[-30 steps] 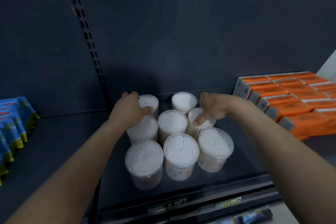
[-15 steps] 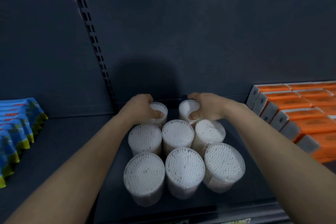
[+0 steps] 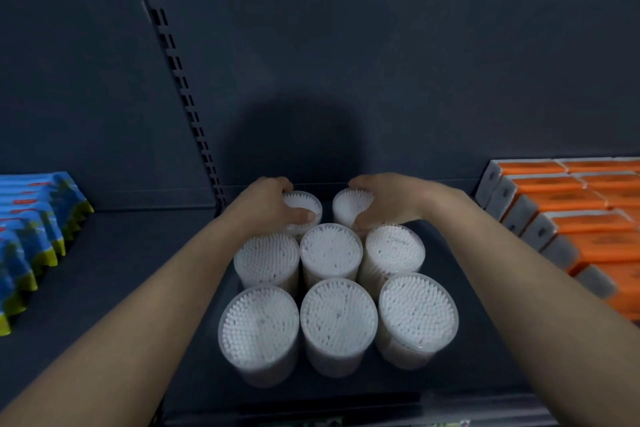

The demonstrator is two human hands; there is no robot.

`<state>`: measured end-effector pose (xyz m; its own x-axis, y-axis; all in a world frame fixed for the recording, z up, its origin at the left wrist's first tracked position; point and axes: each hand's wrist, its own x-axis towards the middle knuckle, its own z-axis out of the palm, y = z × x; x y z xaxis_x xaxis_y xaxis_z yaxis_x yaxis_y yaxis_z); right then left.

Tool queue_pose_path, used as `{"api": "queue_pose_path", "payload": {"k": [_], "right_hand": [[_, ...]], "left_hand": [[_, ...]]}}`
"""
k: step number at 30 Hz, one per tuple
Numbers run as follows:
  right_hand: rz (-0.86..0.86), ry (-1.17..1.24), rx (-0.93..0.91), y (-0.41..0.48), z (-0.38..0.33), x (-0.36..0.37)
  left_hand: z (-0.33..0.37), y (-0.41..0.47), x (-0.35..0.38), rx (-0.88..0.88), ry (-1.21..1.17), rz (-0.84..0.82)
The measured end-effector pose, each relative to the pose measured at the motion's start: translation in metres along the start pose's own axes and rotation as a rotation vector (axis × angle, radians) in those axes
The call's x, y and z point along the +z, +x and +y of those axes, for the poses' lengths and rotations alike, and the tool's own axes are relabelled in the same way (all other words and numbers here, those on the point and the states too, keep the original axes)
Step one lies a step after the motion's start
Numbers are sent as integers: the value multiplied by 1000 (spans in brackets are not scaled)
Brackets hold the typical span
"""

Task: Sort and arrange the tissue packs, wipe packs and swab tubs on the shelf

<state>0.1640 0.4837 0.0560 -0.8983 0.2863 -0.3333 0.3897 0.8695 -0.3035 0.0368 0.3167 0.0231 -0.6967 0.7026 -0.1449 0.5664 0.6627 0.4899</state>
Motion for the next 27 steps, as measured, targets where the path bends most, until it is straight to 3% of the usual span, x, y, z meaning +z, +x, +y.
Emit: {"api": "queue_pose_path", "payload": {"k": [23, 27], "right_hand": [[29, -71, -67, 3, -1, 9], [148, -48, -80, -2, -2, 2]], "left_hand": [[-2, -18, 10, -45, -102, 87], [-3, -27, 0, -42, -96, 227]]}}
